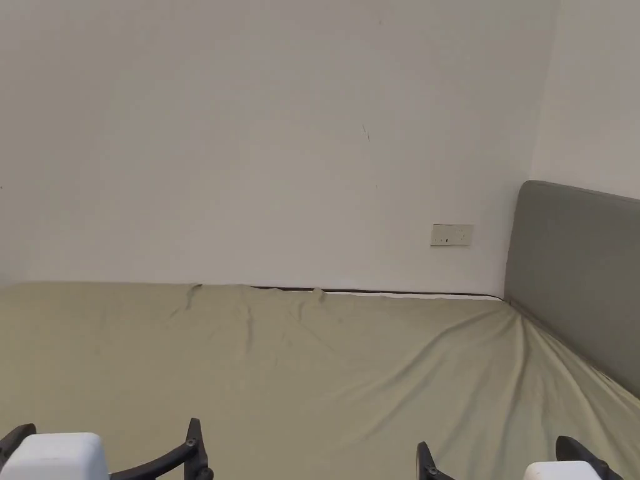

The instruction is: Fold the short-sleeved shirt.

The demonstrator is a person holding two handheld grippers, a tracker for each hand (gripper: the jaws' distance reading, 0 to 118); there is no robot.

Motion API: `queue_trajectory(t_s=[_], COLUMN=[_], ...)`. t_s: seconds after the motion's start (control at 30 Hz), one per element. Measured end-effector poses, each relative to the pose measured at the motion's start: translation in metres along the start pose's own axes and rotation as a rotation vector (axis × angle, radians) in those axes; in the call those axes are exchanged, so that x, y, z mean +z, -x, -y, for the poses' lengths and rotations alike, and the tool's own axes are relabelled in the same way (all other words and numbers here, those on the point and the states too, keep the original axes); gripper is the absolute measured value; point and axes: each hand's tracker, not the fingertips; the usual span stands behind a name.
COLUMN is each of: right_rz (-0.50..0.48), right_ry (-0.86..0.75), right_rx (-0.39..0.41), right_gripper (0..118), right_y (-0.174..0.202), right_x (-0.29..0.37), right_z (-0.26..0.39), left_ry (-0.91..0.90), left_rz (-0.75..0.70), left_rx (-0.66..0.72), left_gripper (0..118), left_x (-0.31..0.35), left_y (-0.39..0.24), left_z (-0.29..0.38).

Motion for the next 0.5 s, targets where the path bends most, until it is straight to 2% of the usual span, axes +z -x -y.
queue_trajectory(t_s=[0.2, 0.5], right_rz=[-0.006, -0.001], right_ry=[-0.014, -0.030], right_rx=[0.021, 0.010], right_gripper=[118, 118], right_y=[0.0032, 0.0024], right_x=[0.0011, 0.0011], right_z=[-0.0009, -0.0024], left_ry=[-0.011, -0.017], left_rz=[-0.004, -0.013], left_rx=[-0.005, 0.003], left_gripper=[118, 118], left_x=[0.0015, 0.0015], left_y=[-0.0003, -0.0005], left_z=[-0.0032, -0.0045])
